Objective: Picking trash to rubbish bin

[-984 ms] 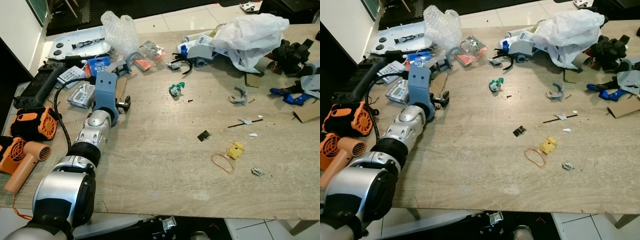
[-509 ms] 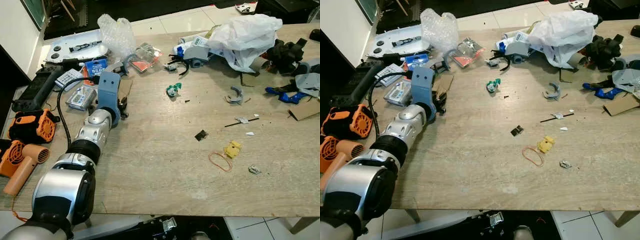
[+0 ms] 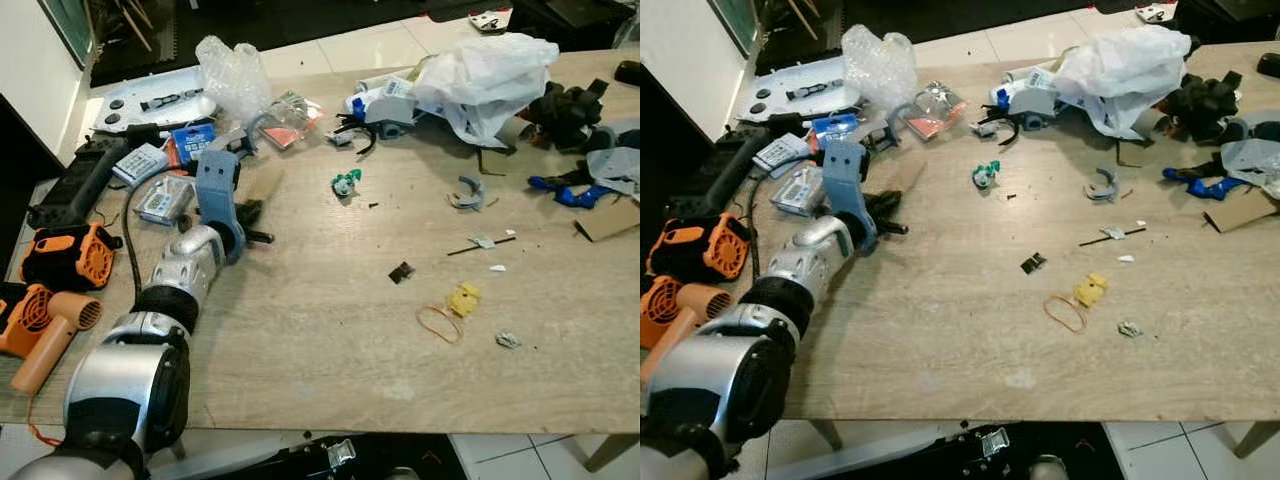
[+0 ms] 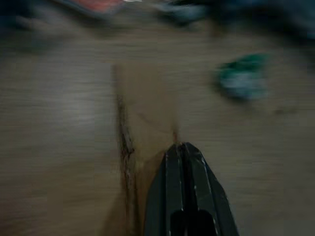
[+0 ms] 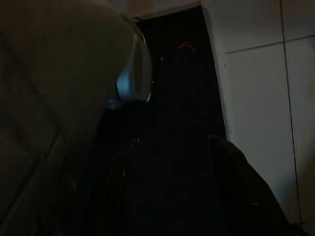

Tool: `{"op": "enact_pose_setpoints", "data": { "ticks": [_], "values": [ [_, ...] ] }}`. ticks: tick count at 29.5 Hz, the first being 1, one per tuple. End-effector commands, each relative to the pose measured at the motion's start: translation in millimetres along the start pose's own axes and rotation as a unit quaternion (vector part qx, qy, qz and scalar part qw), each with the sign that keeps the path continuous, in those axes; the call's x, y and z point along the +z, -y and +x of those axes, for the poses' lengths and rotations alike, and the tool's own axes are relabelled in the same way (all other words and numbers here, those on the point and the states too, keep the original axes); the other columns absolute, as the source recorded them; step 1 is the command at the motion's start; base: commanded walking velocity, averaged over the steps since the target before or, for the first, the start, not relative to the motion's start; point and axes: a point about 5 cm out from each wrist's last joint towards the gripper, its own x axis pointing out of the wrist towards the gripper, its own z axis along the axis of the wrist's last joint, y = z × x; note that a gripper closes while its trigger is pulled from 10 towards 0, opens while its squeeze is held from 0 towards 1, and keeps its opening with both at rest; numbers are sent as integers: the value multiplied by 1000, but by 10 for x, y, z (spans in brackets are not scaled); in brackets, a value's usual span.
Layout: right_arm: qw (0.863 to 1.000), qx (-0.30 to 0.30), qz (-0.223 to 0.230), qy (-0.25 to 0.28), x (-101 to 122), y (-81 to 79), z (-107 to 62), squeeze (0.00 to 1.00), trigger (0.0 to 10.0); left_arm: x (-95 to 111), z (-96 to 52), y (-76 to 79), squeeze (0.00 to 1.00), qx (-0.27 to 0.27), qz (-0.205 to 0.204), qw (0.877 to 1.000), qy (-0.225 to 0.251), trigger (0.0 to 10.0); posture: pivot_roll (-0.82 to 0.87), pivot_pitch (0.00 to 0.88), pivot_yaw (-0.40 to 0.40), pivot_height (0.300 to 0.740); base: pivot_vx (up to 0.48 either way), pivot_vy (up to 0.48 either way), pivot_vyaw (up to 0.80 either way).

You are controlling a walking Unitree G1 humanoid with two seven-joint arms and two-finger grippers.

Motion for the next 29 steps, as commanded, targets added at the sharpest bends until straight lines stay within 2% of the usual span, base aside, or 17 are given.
{"op": "enact_pose_setpoints", "data": {
  "ticks": [1, 4, 7, 10, 11, 13, 16, 17, 18, 19, 20, 21, 22, 24, 29],
  "values": [
    [999, -1, 7, -33, -165, -15, -40, 0, 10000, -83, -44, 39, 0, -58, -48, 997, 10, 0, -342, 324, 153, 740, 0, 0, 0],
    [999, 0, 5, -36, -108, -25, -11, 0, 10000, 21, -101, 113, 0, -148, -96, 983, 59, 0, -327, 293, 146, 740, 0, 0, 0],
    [999, 1, 3, -37, -87, -28, -1, 0, 10000, 48, -130, 128, 0, -171, -103, 977, 72, 0, -315, 278, 142, 740, 0, 0, 0],
    [999, 5, -6, -39, -11, -40, 33, 0, 10000, 129, -246, 165, 0, -229, -115, 960, 115, 0, -287, 239, 131, 740, 0, 0, 0],
    [999, 6, -9, -39, 45, -47, 55, 0, 10000, 175, -322, 174, 0, -254, -129, 947, 146, 0, -279, 222, 125, 740, 0, 0, 0],
    [999, 8, -11, -38, 70, -52, 65, 0, 10000, 177, -362, 185, 0, -264, -130, 943, 155, 0, -276, 219, 124, 740, 0, 0, 0],
    [999, 11, -18, -36, 128, -66, 85, 0, 10000, 106, -375, 181, 0, -245, -107, 952, 146, 0, -263, 199, 111, 740, 0, 0, 0],
    [999, 14, -22, -34, 170, -81, 99, 0, 10000, 3, -351, 141, 0, -195, -91, 968, 125, 1451, -257, 195, 107, 740, 0, 0, 0],
    [999, 14, -22, -34, 170, -81, 99, 0, 10000, 3, -351, 141, 0, -195, -91, 968, 125, 1451, -257, 195, 107, 740, 0, 0, 0],
    [999, 16, -25, -33, 186, -88, 104, 0, 10000, -42, -323, 90, 235, -146, -85, 979, 116, 3765, -246, 191, 102, 740, 0, 0, 0],
    [999, 18, -28, -33, 196, -93, 108, 0, 10000, -72, -305, 51, 855, -106, -76, 985, 111, 7922, -246, 191, 102, 740, 0, 0, 0],
    [999, 20, -31, -33, 205, -100, 111, 0, 10000, -106, -292, 24, 1000, -69, -58, 990, 106, 10000, -246, 191, 102, 740, 0, 0, 0],
    [999, 22, -35, -34, 215, -106, 115, 0, 10000, -160, -277, 48, 1000, -49, -26, 994, 92, 10000, -230, 192, 96, 740, 0, 0, 0],
    [998, 24, -39, -34, 225, -114, 119, 0, 10000, -224, -254, 117, 1000, -39, 10, 996, 77, 10000, -229, 194, 96, 740, 0, 0, 0],
    [998, 23, -37, -36, 196, -106, 110, 0, 10000, -337, -160, 234, 1000, -19, 32, 998, 58, 10000, -239, 210, 105, 740, 0, 0, 0]
  ]
}}
